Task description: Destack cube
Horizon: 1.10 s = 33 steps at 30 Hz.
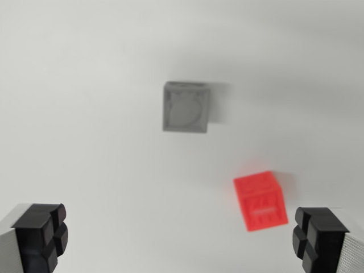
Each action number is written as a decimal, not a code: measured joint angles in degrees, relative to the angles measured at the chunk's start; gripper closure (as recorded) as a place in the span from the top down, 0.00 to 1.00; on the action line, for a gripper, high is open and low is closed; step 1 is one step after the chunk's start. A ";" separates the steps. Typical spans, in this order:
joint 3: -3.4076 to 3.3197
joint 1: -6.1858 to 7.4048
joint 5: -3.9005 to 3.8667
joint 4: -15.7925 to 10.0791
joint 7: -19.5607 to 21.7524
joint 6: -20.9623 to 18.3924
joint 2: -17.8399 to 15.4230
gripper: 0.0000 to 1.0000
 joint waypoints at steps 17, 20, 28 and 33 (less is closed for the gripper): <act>0.00 0.00 0.00 1.73 0.01 -2.87 -1.07 1.00; 0.00 0.00 0.00 1.73 0.01 -2.87 -1.05 1.00; 0.00 0.00 0.00 1.73 0.01 -2.87 -1.05 1.00; 0.00 0.00 0.00 1.73 0.01 -2.87 -1.05 1.00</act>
